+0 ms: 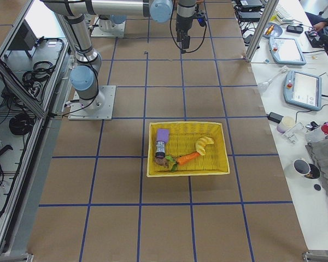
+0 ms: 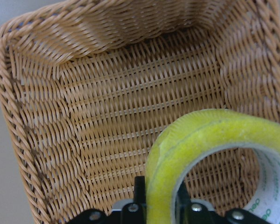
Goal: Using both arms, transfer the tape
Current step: 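Carry the tape roll into the wicker basket and lower it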
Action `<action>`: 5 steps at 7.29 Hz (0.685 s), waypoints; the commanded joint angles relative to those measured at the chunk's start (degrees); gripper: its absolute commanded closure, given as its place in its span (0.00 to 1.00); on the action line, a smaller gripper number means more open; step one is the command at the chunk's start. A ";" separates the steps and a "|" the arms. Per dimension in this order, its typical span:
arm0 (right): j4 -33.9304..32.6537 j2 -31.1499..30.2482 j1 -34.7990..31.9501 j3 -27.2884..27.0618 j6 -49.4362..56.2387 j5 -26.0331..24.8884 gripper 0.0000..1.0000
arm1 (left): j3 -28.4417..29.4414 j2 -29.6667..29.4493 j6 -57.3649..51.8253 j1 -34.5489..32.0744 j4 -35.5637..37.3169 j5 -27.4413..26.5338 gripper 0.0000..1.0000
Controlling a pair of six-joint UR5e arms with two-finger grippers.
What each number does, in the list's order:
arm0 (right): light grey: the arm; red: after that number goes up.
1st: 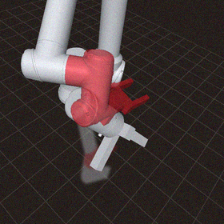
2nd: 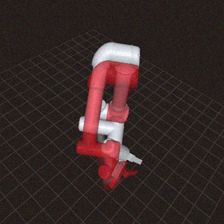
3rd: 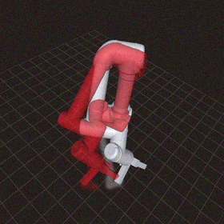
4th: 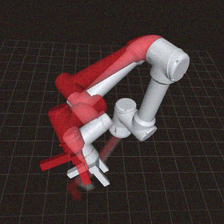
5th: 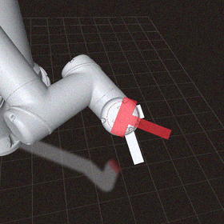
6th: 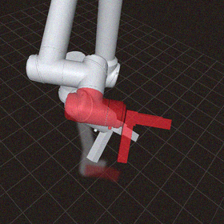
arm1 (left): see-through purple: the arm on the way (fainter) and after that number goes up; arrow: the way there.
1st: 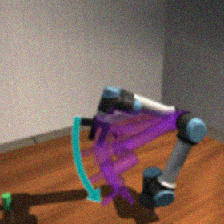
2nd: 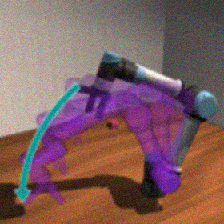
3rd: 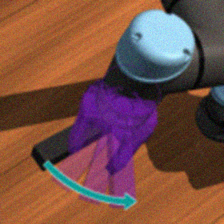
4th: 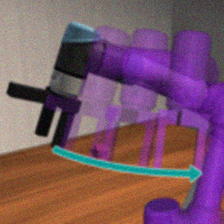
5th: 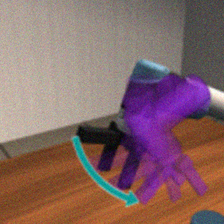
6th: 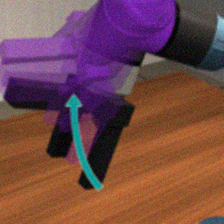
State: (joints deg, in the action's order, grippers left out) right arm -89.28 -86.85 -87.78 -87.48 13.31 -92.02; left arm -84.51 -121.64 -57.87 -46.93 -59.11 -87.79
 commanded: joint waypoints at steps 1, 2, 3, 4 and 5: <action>0.16 -0.77 -0.20 0.38 -0.48 0.60 0.00 | -0.13 -1.23 -0.14 0.26 1.19 0.07 0.99; 0.07 -0.43 -0.55 0.30 -4.92 0.96 0.00 | -0.13 -1.23 -0.31 0.26 1.20 0.24 0.01; 0.07 -0.34 -1.25 0.30 -7.75 0.36 0.00 | -0.39 -1.06 -0.66 0.26 1.20 0.51 0.00; 0.07 -0.25 -1.26 0.38 -7.78 0.87 0.00 | -1.00 -0.19 -0.23 0.26 1.20 0.51 0.00; 0.07 -0.16 -1.26 0.38 -7.78 0.97 0.00 | -0.92 0.87 0.21 0.09 0.50 0.25 0.00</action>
State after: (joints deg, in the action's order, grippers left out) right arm -89.21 -87.12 -88.94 -87.13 6.05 -91.24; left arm -85.28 -121.83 -58.08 -46.71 -58.11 -87.38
